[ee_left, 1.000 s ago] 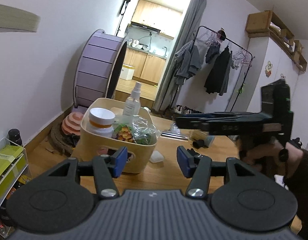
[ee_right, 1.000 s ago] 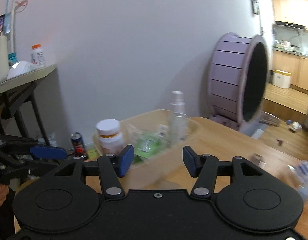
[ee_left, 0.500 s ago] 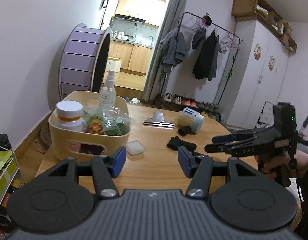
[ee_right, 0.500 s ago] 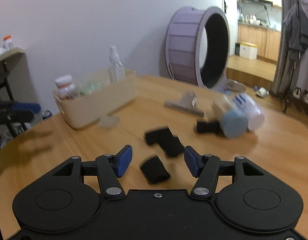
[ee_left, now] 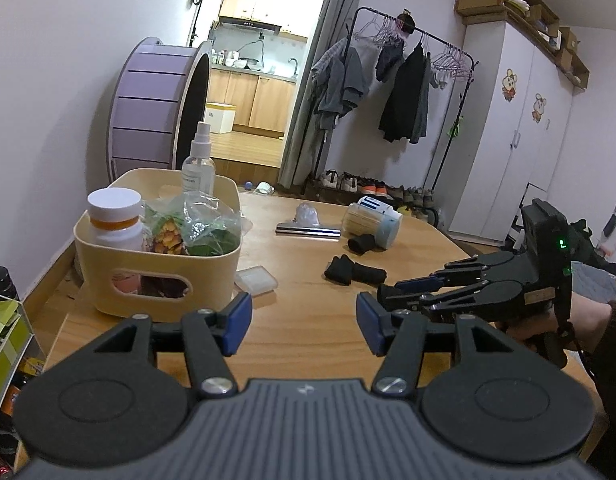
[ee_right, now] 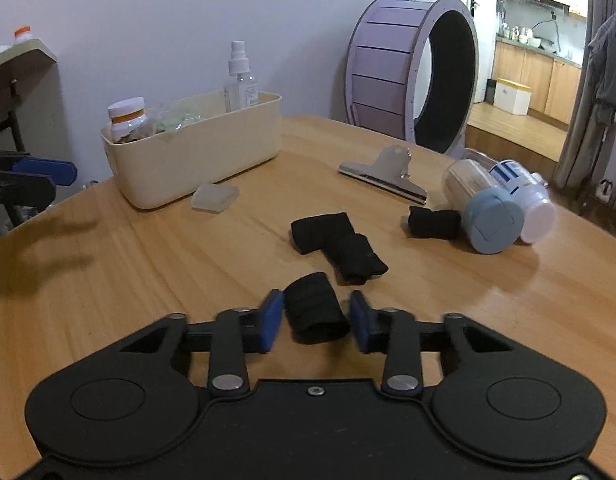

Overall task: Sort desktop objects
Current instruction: 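Grasp a black fabric piece with the right tool, then carry the black fabric piece into the cream basket and open the right tool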

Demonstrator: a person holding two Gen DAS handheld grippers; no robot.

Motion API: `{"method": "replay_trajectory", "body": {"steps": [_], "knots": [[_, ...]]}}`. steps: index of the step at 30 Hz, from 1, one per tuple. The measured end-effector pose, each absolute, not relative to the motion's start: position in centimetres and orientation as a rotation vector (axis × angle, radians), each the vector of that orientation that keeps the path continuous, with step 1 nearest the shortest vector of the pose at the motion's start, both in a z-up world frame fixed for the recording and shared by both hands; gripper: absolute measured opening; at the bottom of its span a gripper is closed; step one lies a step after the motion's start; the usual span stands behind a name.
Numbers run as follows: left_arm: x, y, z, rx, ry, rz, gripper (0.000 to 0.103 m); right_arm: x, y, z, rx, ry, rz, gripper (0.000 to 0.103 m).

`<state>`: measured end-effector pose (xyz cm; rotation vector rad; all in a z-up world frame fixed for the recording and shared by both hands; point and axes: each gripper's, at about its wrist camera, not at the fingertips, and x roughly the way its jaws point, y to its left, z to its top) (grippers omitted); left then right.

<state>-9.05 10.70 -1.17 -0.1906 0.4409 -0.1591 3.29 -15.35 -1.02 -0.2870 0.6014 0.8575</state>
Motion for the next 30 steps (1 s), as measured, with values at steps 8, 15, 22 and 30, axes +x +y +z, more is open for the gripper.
{"method": "replay_trajectory", "body": {"steps": [8, 15, 22, 30], "knots": [[-9.3, 10.9, -0.9, -0.205, 0.425, -0.153, 0.057, 2.9, -15.8, 1.1, -0.192, 0.578, 0.890, 0.020], [-9.8, 11.6, -0.4, -0.228, 0.399, -0.146, 0.057, 3.2, -13.6, 4.8, -0.105, 0.524, 0.943, 0.020], [-10.2, 12.2, -0.1, -0.236, 0.387, -0.151, 0.057, 4.9, -6.9, 7.3, -0.086, 0.479, 1.044, 0.020], [-10.2, 13.1, 0.0, -0.258, 0.378, -0.146, 0.057, 7.9, -0.8, 6.5, -0.104, 0.506, 1.072, 0.025]]}}
